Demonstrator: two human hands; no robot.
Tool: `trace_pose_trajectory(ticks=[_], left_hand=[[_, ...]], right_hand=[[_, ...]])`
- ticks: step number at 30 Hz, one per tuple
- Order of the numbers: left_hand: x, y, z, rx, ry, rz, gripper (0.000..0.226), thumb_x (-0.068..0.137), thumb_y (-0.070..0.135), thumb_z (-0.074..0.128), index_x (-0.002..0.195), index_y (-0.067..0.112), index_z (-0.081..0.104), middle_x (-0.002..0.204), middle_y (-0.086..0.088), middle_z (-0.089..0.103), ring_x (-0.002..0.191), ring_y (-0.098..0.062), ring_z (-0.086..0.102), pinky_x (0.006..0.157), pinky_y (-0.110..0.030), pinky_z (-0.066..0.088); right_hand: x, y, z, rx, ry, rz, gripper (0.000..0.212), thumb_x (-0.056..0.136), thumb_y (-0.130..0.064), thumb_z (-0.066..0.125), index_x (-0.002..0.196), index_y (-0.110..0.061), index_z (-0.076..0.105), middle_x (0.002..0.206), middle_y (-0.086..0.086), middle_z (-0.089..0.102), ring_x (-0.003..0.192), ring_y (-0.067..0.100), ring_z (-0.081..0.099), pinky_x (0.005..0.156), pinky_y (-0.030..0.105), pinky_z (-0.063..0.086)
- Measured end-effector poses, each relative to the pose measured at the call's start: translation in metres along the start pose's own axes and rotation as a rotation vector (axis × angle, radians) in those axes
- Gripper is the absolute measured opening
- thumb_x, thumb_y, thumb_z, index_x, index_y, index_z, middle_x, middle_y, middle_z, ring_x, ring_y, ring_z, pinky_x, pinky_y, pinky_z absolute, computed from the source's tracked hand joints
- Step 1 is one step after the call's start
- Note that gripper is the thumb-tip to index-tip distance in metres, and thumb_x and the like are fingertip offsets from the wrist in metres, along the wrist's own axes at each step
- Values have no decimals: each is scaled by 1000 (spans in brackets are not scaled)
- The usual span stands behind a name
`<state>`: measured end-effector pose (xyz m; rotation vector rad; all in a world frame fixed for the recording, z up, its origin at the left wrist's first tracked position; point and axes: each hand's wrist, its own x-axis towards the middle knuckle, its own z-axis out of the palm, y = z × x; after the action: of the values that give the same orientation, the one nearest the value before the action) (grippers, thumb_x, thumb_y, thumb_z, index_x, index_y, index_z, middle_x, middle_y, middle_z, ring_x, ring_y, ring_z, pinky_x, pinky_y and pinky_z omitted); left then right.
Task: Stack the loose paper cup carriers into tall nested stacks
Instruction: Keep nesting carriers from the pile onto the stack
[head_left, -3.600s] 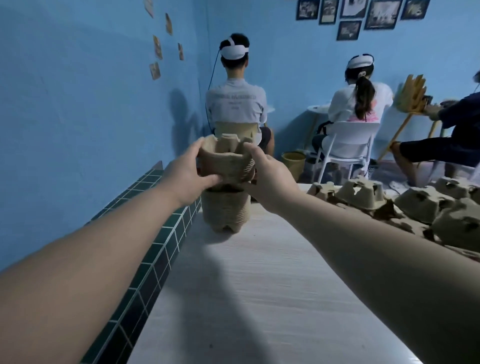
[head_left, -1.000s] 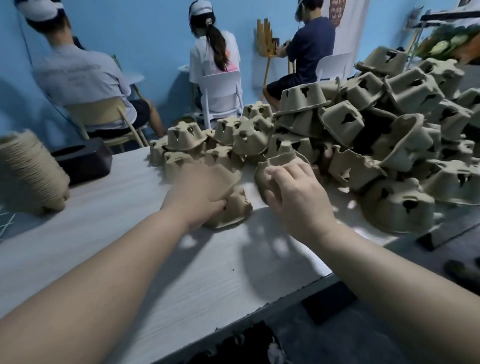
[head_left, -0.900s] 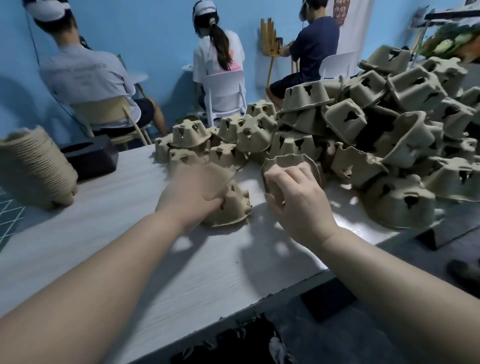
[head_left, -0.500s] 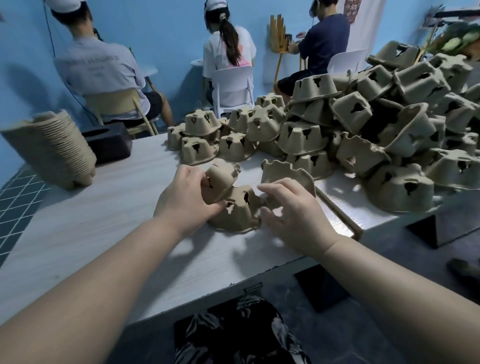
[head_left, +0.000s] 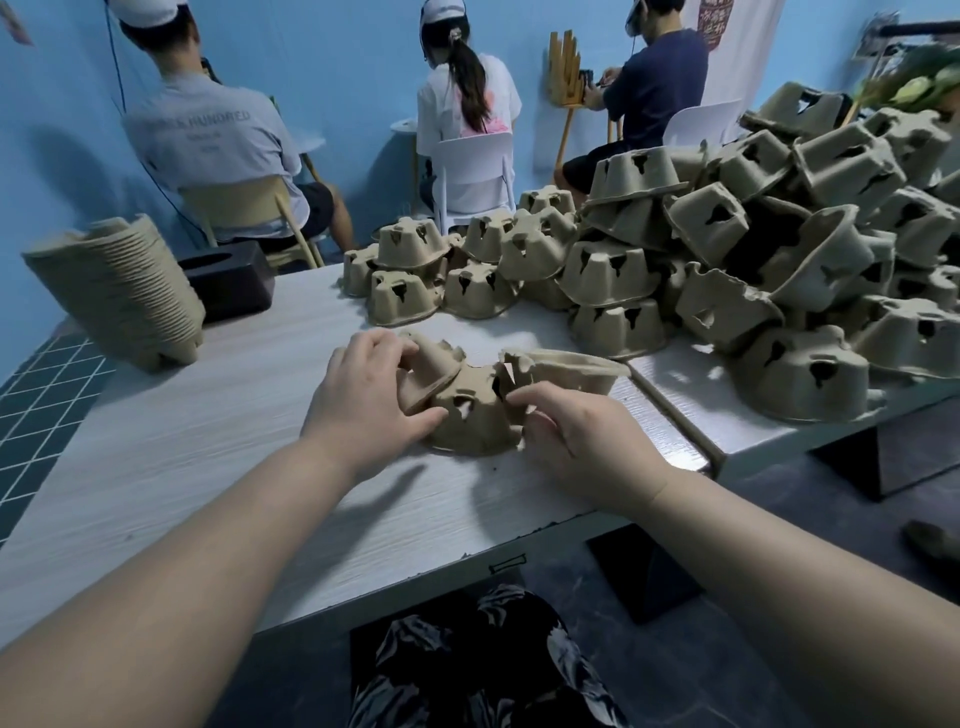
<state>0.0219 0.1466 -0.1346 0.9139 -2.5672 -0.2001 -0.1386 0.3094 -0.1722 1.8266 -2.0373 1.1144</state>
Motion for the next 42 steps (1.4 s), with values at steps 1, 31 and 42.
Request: trace_pose_trajectory(ticks=[1,31,42], left_hand=[[1,3,2,6,7,38,71,74,48,78,132,21,49,141,-2,41,133,-24,34,110,-35,30],[15,20,14,41,-10,78,36,79,40,76,110,26,65,144,4,43,131,-24,32,104,-38,34],[7,7,8,59,-45,25,67,76,37,78,136,29,49,148,5,35,132,-25,32,106,-35,33]], right_hand=[[-2,2,-2,11,56,23,26,86,-14,51,109,-12,63,78,-1,69,66,18,59,56,26,39],[-2,17,-32,-329,1,589,61,91,-46,51,144,-26,27,115,8,64,100,35,59,72,36,38],[4,30,-13,-420,-25,460,22,96,-23,46,114,-21,60,99,7,66,90,35,60,68,36,46]])
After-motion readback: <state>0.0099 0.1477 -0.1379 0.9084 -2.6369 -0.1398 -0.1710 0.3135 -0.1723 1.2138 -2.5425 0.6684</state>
